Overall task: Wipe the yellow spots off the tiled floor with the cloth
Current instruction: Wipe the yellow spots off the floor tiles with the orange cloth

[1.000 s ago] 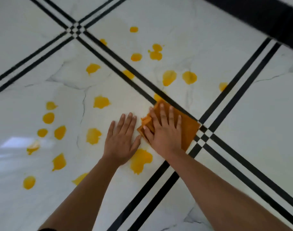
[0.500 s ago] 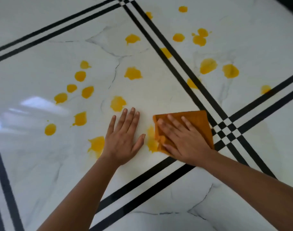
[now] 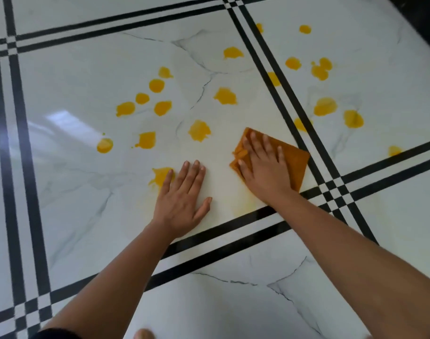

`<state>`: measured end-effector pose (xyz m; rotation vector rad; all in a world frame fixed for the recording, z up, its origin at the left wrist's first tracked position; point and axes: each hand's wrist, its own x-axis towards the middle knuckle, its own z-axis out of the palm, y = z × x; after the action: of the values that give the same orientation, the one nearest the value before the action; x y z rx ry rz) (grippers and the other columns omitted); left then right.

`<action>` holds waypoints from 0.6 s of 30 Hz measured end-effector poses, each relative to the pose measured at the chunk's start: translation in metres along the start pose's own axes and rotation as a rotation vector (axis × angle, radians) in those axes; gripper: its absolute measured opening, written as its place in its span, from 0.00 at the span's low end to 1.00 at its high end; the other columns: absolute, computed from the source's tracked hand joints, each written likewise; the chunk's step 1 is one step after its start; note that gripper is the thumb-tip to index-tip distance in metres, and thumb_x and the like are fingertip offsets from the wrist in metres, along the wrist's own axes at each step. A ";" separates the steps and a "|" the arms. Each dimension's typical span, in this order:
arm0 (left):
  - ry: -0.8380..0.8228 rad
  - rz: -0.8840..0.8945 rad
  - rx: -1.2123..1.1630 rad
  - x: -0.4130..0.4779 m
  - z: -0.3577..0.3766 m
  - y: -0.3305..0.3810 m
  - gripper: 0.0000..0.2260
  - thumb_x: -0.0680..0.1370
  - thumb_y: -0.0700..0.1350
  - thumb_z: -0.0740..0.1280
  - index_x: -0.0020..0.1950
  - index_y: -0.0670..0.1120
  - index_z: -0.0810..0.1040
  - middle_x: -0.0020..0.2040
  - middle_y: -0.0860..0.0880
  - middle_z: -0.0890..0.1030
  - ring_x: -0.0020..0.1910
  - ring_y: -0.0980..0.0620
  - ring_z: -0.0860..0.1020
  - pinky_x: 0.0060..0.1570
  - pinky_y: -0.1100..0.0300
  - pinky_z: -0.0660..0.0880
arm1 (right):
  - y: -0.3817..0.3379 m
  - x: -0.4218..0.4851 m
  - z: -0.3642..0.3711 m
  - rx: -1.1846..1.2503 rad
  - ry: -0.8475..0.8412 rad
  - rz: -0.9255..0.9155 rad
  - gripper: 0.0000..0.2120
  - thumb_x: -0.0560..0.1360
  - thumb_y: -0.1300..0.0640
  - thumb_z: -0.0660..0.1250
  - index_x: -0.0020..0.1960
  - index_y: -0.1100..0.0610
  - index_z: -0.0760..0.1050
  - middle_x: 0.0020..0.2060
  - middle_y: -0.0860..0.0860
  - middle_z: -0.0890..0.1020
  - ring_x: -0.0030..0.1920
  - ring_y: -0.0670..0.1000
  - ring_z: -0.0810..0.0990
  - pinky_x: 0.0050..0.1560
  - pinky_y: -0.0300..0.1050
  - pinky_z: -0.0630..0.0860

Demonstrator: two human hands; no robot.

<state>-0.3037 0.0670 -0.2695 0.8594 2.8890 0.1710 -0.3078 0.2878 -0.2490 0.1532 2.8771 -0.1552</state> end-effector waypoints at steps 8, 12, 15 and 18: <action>0.034 0.017 0.001 0.000 0.001 0.001 0.30 0.77 0.58 0.50 0.73 0.42 0.62 0.73 0.44 0.64 0.72 0.44 0.61 0.70 0.48 0.47 | 0.026 -0.026 0.009 -0.061 0.006 -0.179 0.31 0.74 0.34 0.30 0.74 0.45 0.39 0.75 0.45 0.45 0.76 0.52 0.45 0.72 0.54 0.41; 0.030 0.035 0.000 0.001 -0.001 0.001 0.30 0.77 0.58 0.50 0.73 0.42 0.62 0.73 0.44 0.64 0.73 0.45 0.61 0.70 0.48 0.47 | -0.019 -0.053 0.024 -0.064 0.025 -0.235 0.32 0.76 0.35 0.39 0.76 0.49 0.46 0.75 0.49 0.49 0.75 0.53 0.46 0.71 0.58 0.44; 0.022 0.054 -0.009 -0.002 0.000 0.006 0.30 0.77 0.58 0.50 0.73 0.41 0.63 0.73 0.43 0.65 0.72 0.44 0.62 0.69 0.47 0.49 | 0.019 -0.082 0.028 -0.140 -0.064 -0.584 0.32 0.76 0.33 0.39 0.76 0.47 0.45 0.76 0.48 0.52 0.75 0.51 0.48 0.70 0.59 0.48; 0.018 0.093 0.005 -0.004 0.002 0.010 0.30 0.77 0.58 0.51 0.73 0.42 0.62 0.73 0.43 0.64 0.72 0.44 0.62 0.69 0.46 0.50 | 0.030 -0.040 0.014 -0.048 0.020 -0.115 0.32 0.74 0.32 0.36 0.74 0.44 0.37 0.75 0.45 0.45 0.76 0.52 0.44 0.73 0.60 0.46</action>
<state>-0.2947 0.0733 -0.2697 0.9992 2.8689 0.1809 -0.2626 0.3124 -0.2554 -0.0195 2.9073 -0.1071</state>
